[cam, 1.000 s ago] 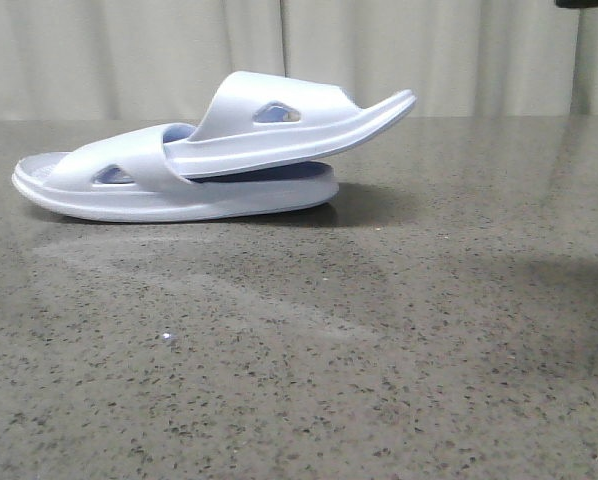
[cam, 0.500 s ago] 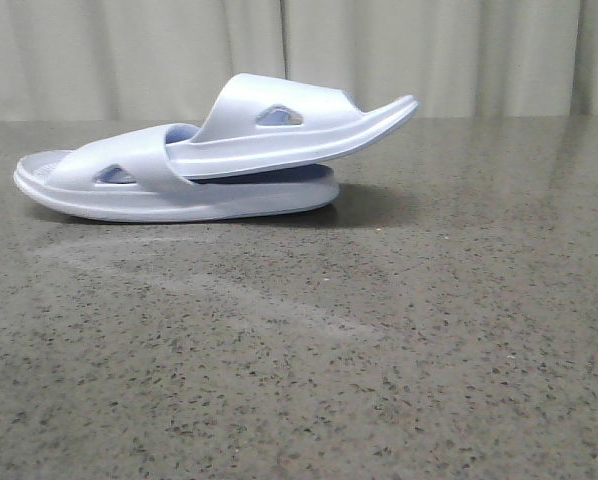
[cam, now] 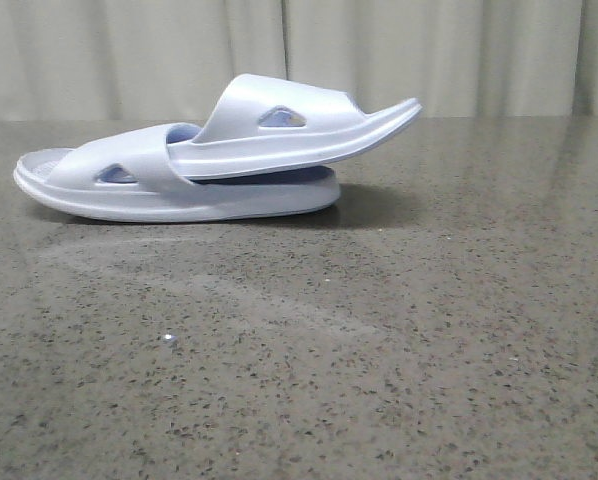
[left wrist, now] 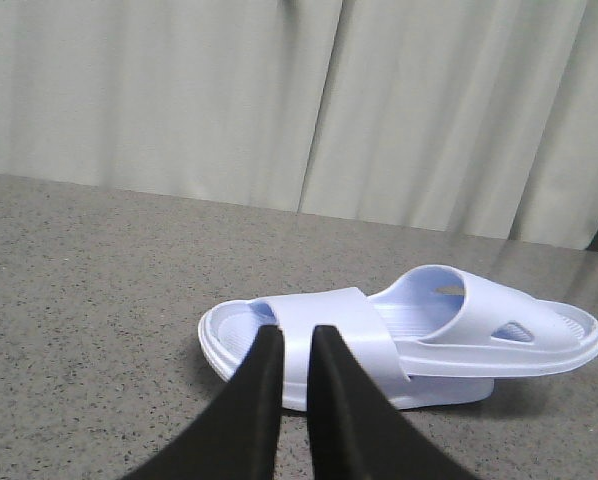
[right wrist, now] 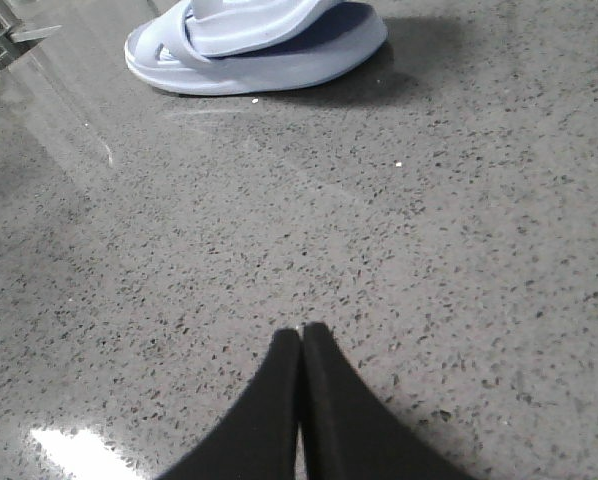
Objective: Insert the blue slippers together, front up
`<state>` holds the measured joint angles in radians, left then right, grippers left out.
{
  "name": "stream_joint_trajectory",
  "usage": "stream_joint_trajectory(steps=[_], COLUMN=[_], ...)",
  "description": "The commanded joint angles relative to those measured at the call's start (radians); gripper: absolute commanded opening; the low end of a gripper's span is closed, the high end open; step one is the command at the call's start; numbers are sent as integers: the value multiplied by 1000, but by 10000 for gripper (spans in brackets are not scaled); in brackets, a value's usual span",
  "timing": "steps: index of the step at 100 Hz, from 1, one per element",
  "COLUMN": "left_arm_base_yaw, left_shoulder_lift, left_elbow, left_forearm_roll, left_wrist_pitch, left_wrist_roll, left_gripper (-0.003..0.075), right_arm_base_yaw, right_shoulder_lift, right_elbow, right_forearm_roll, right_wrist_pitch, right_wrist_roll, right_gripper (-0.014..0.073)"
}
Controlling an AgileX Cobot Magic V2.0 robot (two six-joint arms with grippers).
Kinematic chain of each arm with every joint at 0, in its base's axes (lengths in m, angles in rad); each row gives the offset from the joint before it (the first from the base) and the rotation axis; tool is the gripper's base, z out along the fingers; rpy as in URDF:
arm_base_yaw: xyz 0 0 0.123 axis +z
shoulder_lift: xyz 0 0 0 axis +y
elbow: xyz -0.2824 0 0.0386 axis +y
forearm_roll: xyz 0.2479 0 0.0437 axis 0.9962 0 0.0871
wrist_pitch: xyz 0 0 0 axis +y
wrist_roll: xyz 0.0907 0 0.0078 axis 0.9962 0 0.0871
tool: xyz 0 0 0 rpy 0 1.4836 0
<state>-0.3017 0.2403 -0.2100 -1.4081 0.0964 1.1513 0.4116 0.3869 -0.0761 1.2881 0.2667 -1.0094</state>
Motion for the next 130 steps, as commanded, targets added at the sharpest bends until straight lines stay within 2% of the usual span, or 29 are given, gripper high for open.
stream_joint_trajectory(steps=[1, 47, 55, 62, 66, 74, 81, 88, 99, 116, 120, 130], left_arm_base_yaw=[-7, -7, -7, -1, 14, 53, 97, 135, 190, 264, 272, 274], left_shoulder_lift=[9, 9, 9, 7, 5, 2, -18, -50, -115, -199, -216, -249], left_elbow=[-28, -20, -3, 14, 22, 51, 78, 107, 141, 225, 221, 223], left_forearm_roll=[-14, -12, 69, 275, 422, 825, 1106, 1291, 1390, 1367, 1367, 1371], left_wrist_pitch=[-12, -16, -16, -43, -69, -96, -96, -96, -96, -127, -75, -60], left_wrist_roll=[-1, -1, -38, -213, -398, -787, -1052, -1217, -1264, -1264, -1264, -1259], left_gripper=[15, 15, 15, 15, 15, 15, 15, 15, 15, 15, 15, 15], right_arm_base_yaw=[1, 1, 1, 1, 1, 1, 1, 1, 1, 1, 1, 1], right_shoulder_lift=[4, 4, 4, 4, 4, 4, 4, 4, 4, 4, 4, 4], right_elbow=[-23, -23, -23, -23, -23, -23, -23, -23, -23, -23, -23, -23], right_forearm_roll=[24, 24, 24, 24, 24, 24, 24, 24, 24, 24, 24, 24], right_wrist_pitch=[-5, -5, -4, -4, -4, -4, -4, -4, -4, -4, -4, -4], right_wrist_roll=[-10, -10, -10, -10, -10, -10, -10, -10, -10, -10, -10, -10], right_gripper=[-78, -78, -78, -78, -78, -78, -78, -78, -78, -78, -78, -78])
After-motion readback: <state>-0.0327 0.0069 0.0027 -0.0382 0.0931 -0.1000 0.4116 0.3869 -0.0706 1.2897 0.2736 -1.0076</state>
